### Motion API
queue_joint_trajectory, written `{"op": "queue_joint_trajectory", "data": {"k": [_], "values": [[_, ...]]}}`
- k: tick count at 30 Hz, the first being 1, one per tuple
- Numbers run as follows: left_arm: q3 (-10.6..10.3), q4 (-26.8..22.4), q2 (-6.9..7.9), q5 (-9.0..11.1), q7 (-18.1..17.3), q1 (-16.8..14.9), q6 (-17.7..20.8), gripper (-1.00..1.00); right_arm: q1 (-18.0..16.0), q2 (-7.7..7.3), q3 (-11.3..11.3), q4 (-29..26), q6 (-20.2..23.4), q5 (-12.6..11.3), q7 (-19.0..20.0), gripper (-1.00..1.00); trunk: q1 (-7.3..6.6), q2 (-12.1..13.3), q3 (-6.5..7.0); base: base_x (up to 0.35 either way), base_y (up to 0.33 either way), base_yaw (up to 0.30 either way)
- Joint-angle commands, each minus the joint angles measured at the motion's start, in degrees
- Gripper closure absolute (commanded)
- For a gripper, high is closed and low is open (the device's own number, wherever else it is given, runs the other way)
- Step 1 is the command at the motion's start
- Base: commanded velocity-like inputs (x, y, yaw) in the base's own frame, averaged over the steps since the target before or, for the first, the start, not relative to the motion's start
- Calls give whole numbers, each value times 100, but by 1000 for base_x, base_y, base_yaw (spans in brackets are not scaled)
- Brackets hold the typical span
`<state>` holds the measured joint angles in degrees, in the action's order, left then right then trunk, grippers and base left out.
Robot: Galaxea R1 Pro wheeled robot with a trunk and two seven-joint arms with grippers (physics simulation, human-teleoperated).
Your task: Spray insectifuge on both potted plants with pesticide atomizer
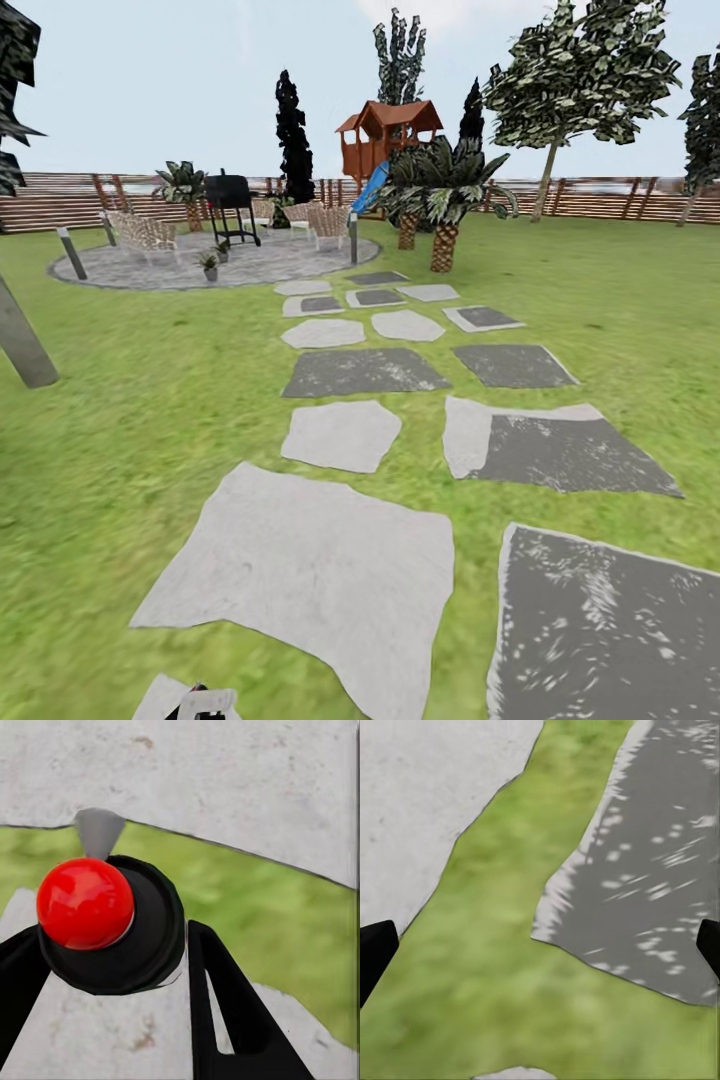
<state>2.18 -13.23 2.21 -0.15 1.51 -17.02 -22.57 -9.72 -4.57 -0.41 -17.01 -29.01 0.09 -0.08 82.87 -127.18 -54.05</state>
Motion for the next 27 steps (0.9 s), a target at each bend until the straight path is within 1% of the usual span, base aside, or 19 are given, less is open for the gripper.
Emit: {"op": "queue_joint_trajectory", "data": {"k": [1,27], "values": [[19,4,-1,-3,-1,-3,-20,100,-3,0,-3,5,-17,1,-1,-100,2,-2,-5,321,-125,0],[19,4,3,-3,-1,-3,-17,100,-3,0,-3,5,-17,8,-1,-100,2,-2,-5,324,-121,0]]}}
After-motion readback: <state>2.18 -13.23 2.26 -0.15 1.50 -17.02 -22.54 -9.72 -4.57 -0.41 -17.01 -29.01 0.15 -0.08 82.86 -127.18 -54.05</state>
